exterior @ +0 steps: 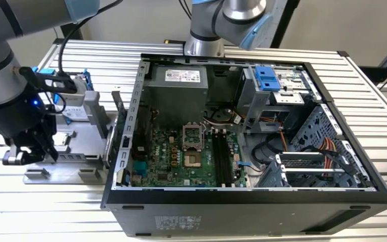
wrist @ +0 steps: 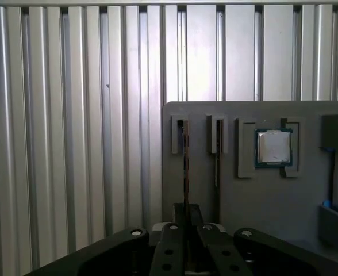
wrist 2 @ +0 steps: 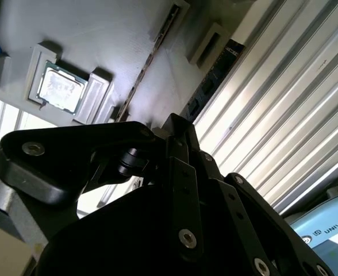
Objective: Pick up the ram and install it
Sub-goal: 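Pick up the ram and move it above insertion slot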
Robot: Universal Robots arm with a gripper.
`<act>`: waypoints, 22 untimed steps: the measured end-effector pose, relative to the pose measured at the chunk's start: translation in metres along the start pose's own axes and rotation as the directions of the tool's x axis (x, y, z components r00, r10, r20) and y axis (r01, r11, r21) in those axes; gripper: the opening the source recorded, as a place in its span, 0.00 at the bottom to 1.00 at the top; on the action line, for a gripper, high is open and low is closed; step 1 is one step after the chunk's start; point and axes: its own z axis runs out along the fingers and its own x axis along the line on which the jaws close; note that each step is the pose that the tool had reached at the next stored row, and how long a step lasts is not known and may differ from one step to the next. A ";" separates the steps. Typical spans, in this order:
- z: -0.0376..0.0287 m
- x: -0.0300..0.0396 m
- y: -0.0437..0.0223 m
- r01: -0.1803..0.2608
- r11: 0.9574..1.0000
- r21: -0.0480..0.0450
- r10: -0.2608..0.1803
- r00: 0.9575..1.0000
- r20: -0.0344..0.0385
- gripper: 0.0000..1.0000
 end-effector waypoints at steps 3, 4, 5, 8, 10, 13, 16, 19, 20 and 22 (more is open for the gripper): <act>-0.0015 0.0000 0.0000 0.000 1.000 0.000 0.000 1.000 0.000 0.00; -0.0019 0.0000 0.0000 0.000 1.000 0.000 0.000 1.000 0.000 0.00; -0.0024 0.0000 0.0000 0.000 1.000 0.000 0.000 1.000 0.000 0.00; -0.0038 0.0000 0.0001 0.000 1.000 0.000 0.000 1.000 0.000 0.00; -0.0048 0.0000 0.0000 0.000 1.000 0.000 0.000 1.000 0.000 0.00; -0.0062 0.0000 0.0001 0.000 1.000 0.000 0.000 1.000 0.000 0.00; -0.0075 0.0000 0.0001 0.000 1.000 0.000 0.000 1.000 0.000 0.00; -0.0092 0.0000 0.0001 0.000 1.000 0.000 0.000 1.000 0.000 0.00; -0.0097 0.0000 0.0001 0.000 1.000 0.000 0.000 1.000 0.000 0.00; -0.0109 0.0000 0.0001 0.000 1.000 0.000 0.000 1.000 0.000 0.00</act>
